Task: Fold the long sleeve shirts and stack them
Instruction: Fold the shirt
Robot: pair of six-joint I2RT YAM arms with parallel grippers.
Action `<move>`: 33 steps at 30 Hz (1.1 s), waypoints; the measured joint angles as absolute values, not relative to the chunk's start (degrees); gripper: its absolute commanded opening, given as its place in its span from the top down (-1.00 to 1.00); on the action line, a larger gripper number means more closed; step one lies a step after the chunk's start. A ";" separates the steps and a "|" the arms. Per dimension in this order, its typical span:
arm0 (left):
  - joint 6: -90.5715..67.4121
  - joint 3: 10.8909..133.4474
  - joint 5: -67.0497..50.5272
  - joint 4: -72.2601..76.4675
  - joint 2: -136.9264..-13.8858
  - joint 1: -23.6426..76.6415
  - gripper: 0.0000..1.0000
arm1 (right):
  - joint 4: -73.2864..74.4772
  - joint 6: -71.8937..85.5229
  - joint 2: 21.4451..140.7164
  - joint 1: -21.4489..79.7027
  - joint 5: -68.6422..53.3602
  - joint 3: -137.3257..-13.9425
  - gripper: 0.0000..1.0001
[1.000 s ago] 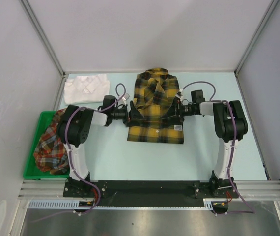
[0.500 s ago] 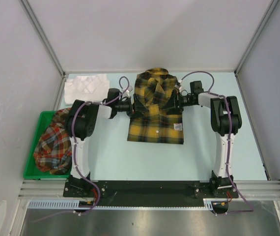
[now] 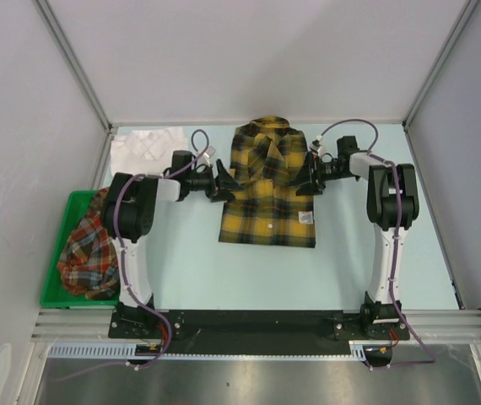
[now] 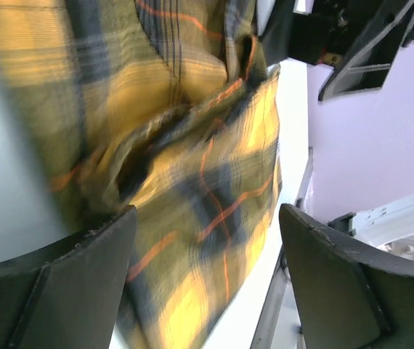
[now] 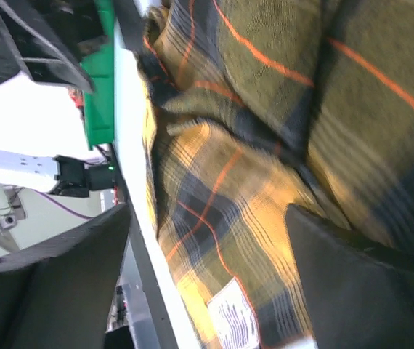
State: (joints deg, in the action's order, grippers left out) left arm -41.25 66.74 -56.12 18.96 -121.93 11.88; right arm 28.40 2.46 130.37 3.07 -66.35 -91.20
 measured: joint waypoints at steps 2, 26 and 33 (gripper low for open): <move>-35.99 66.35 -55.81 13.54 -118.65 10.35 -0.69 | 31.09 0.73 128.70 2.63 -64.79 -91.13 -0.28; 45.69 39.99 -10.35 4.60 -85.71 50.35 -0.54 | 21.15 5.96 135.15 16.34 -60.42 -93.97 0.52; 51.27 36.77 -1.98 14.11 -90.96 56.99 -0.10 | 22.22 4.16 136.00 16.23 -60.38 -96.03 0.53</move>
